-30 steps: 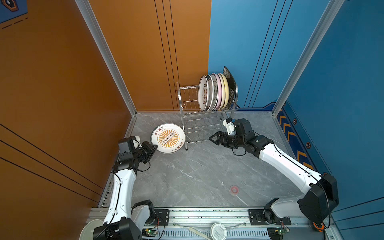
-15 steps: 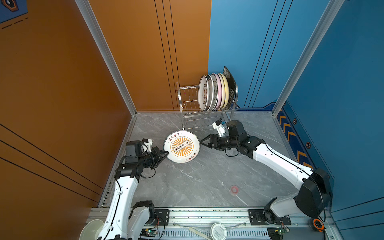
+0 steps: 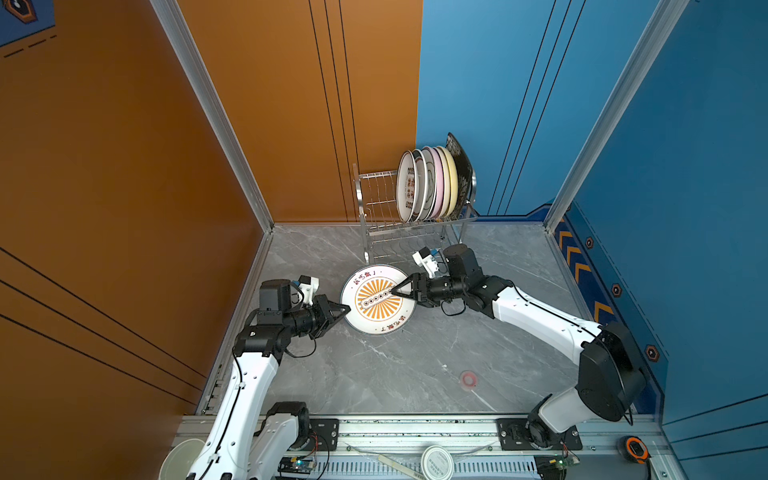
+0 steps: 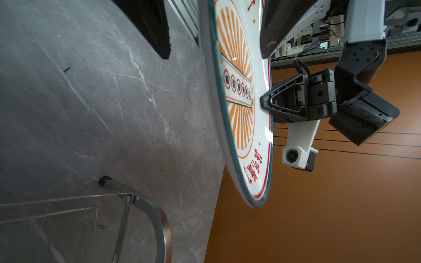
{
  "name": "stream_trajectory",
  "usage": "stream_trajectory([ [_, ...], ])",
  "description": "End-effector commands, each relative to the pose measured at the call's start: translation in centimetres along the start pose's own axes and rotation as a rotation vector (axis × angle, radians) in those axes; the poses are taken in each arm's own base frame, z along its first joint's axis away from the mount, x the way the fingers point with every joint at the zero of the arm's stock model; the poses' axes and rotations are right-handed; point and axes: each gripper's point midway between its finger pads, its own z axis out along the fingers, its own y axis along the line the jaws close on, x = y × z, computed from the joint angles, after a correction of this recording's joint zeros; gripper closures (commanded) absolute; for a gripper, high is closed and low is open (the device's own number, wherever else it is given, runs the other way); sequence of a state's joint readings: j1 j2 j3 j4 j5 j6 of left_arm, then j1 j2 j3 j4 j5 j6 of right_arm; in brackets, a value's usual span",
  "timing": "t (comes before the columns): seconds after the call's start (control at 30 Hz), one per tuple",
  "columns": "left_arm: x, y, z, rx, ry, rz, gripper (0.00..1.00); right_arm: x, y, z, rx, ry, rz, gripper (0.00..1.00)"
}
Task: Load the plates into the dish rack
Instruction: 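Grasp the sunburst plate's rim with the right gripper and open the left gripper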
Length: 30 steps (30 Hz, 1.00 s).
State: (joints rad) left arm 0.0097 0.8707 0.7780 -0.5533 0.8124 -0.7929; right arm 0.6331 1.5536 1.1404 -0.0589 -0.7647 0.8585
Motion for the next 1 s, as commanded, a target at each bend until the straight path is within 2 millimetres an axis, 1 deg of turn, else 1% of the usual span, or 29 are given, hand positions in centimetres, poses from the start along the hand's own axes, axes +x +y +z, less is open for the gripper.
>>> stream_trajectory([
  [0.0,0.2,-2.3,-0.4,0.066,0.024,0.054,1.00,0.6,0.8,0.0,-0.060,0.030,0.007,0.44],
  [0.2,0.4,-2.1,-0.1,0.063,0.036,0.059,1.00,0.6,1.0,-0.2,-0.087,0.034,0.027,0.64],
  [0.4,0.2,-2.0,0.2,0.057,0.045,0.065,1.00,0.3,1.5,-0.4,-0.112,0.025,0.033,0.82],
  [0.57,-0.1,-1.9,0.5,0.046,0.049,0.063,1.00,0.0,1.9,-0.6,-0.110,0.011,0.032,0.99],
  [0.63,-0.5,-1.9,0.5,0.038,0.041,0.064,1.00,-0.2,1.9,-0.9,-0.096,-0.003,0.030,1.00],
  [0.67,-0.6,-1.8,0.5,0.034,0.037,0.064,0.93,-0.3,1.9,-1.0,-0.086,-0.009,0.028,1.00],
  [0.7,-0.9,-1.9,0.5,0.031,0.032,0.067,0.83,-0.4,1.9,-1.2,-0.068,-0.017,0.018,1.00],
  [0.73,-1.1,-1.9,0.4,0.022,0.027,0.070,0.70,-0.4,1.9,-1.5,-0.042,-0.023,0.010,1.00],
  [0.8,-1.7,-1.7,0.1,-0.002,0.014,0.079,0.51,-0.5,1.9,-2.3,-0.003,-0.046,-0.004,1.00],
  [0.83,-2.1,-1.6,-0.1,-0.013,0.003,0.081,0.43,-0.7,1.9,-2.8,0.017,-0.062,-0.009,1.00],
  [0.9,-3.2,-1.4,-0.5,-0.026,-0.031,0.082,0.32,-0.8,1.9,-3.9,0.073,-0.096,-0.024,1.00],
  [0.97,-4.5,-1.2,-0.9,-0.043,-0.063,0.081,0.25,-0.8,2.0,-5.1,0.140,-0.123,-0.055,1.00],
])
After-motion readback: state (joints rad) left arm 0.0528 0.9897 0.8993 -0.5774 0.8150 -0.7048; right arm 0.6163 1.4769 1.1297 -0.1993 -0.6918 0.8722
